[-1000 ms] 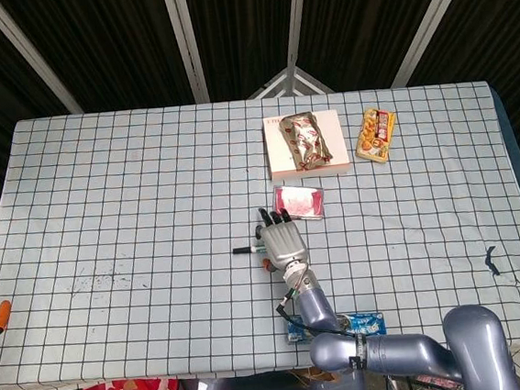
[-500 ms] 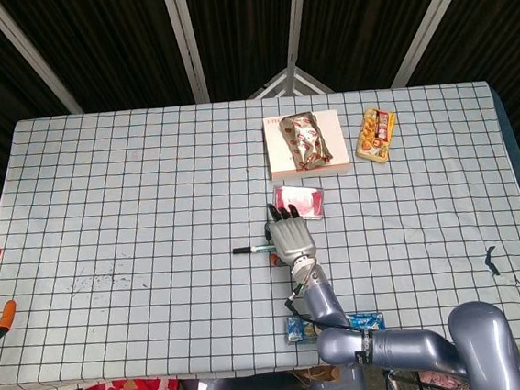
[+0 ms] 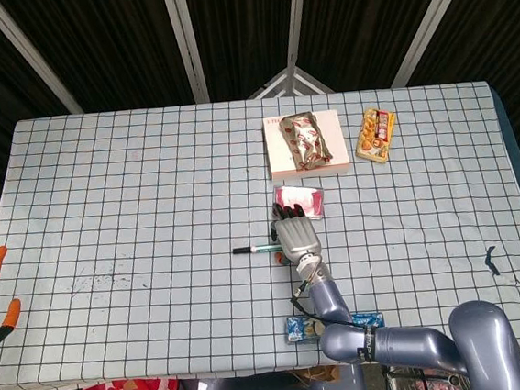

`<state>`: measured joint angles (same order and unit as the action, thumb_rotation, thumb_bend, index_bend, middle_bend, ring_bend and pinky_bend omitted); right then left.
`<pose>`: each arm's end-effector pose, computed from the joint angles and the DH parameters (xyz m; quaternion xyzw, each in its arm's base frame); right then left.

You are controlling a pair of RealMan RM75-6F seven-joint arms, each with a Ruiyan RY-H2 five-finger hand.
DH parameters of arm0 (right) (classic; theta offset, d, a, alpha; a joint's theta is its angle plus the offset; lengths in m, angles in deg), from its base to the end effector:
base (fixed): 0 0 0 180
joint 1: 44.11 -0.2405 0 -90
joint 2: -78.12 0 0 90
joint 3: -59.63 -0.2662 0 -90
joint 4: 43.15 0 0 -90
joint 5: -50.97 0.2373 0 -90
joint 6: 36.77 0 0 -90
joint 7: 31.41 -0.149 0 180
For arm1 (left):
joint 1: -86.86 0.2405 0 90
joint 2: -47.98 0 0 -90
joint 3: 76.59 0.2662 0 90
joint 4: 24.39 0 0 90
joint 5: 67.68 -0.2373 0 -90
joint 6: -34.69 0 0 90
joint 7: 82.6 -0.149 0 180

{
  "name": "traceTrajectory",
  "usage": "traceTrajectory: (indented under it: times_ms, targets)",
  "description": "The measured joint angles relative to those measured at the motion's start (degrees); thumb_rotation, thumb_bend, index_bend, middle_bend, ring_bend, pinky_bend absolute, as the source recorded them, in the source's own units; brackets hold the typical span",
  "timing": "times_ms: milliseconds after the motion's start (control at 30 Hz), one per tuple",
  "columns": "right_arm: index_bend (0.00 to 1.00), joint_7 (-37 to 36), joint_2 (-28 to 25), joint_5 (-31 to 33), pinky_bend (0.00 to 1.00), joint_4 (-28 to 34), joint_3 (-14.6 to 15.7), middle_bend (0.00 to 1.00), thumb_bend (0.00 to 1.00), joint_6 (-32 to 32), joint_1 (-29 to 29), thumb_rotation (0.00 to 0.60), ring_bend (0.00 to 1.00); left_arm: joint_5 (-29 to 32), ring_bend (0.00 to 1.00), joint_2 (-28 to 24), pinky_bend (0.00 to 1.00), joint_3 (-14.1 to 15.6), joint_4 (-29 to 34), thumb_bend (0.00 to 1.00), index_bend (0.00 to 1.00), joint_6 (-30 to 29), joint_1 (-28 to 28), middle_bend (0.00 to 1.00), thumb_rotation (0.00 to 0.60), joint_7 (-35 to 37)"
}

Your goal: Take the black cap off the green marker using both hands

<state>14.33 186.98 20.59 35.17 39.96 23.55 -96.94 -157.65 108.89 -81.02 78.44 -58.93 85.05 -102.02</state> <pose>-0.0784 -0.3626 -0.1317 0.6993 -0.4736 0.2876 0.4517 -0.2852 0.1745 0.1618 -0.6004 -0.2748 -0.3704 0.6533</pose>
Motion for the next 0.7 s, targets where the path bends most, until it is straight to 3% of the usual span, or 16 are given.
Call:
traceTrajectory:
  times_ms: [700]
  targets:
    - [0.58, -3.0, 1.0, -1.4, 0.05, -2.9, 1.3, 0.04, 0.32, -1.4, -0.7, 0.600, 0.11, 0.4, 0.00, 0.1, 0.00, -0.1, 0.4, 0.49, 0.12, 0.1, -0.1, 0.00, 0.600, -1.3]
